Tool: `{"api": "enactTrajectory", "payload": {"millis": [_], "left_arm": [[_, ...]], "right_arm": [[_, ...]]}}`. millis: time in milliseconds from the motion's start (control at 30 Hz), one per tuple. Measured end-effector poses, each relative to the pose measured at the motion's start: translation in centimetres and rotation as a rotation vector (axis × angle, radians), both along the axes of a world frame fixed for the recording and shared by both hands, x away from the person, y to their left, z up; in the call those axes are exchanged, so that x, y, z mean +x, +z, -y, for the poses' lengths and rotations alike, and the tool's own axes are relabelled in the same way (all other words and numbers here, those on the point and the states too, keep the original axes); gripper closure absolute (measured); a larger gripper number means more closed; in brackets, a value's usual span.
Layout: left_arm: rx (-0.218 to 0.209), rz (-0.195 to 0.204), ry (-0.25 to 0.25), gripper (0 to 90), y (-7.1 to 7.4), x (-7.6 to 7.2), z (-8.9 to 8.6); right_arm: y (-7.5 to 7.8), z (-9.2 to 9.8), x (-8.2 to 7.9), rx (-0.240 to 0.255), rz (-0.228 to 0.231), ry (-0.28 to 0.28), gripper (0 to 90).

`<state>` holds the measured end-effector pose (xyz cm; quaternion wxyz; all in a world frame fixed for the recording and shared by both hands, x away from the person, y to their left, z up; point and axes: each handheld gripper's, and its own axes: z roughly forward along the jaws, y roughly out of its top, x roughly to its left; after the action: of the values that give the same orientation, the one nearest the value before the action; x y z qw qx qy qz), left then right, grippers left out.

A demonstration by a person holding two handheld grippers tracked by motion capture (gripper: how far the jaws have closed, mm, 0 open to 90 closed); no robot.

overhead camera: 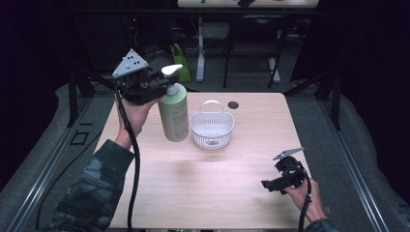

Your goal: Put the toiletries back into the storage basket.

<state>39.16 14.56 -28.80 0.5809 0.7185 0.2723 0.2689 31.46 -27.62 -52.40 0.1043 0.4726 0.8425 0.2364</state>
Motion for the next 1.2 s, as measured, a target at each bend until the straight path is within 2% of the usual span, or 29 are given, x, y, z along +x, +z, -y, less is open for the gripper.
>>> {"api": "enactTrajectory", "payload": {"millis": [767, 1200], "left_arm": [[0.005, 0.028, 0.016, 67.4, 2.5, 1.3, 1.3], [-0.002, 0.035, 0.015, 67.4, 3.3, 1.9, 1.9]], "right_arm": [[0.1, -0.1, -0.1, -0.009, 0.007, 0.010, 2.2], [-0.1, -0.1, 0.0, -0.008, -0.001, 0.005, 2.2]]}}
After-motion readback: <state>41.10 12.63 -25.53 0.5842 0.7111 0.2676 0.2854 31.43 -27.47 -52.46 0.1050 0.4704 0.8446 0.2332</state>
